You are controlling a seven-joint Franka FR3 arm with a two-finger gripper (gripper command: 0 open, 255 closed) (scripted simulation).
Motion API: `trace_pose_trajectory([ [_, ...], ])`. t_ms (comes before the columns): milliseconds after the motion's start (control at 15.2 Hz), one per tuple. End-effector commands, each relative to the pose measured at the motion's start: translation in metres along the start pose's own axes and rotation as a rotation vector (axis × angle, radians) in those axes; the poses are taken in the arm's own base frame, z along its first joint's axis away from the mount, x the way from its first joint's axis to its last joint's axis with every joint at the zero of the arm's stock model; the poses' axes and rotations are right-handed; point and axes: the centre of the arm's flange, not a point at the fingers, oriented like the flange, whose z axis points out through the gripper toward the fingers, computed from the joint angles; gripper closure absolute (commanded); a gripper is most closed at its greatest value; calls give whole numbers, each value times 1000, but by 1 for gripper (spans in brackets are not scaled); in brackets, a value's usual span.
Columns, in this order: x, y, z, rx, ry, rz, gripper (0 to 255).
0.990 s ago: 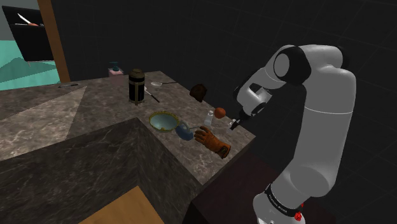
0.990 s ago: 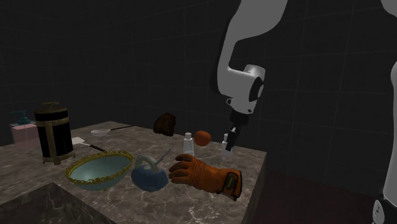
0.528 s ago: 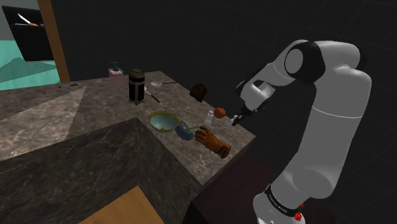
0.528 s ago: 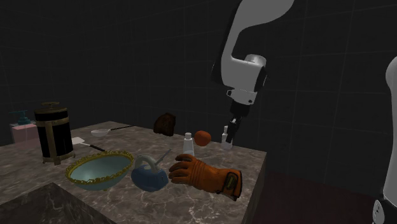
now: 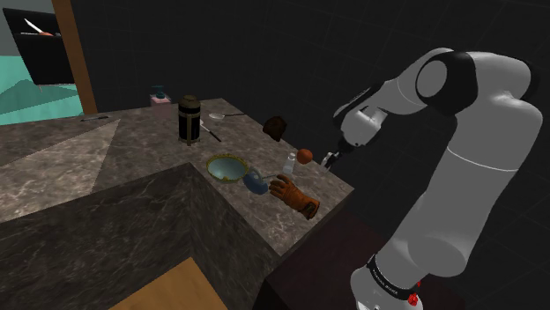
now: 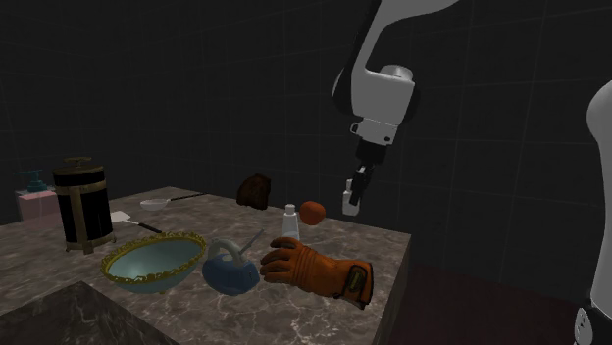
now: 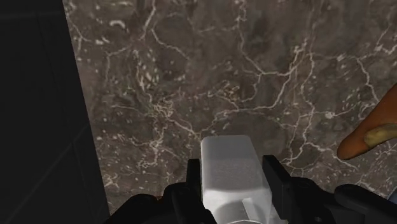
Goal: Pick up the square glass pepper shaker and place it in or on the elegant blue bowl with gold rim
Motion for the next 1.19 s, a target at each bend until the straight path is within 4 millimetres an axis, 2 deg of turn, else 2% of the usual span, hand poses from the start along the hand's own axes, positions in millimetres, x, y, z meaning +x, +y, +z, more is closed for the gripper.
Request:
trace_pose_trajectory([
  [0,4,-1,-11,0,-1,0,255],
  [924,21,-3,-80,0,-1,0,255],
  [1122,44,-35,-73,0,-1,0,255],
])
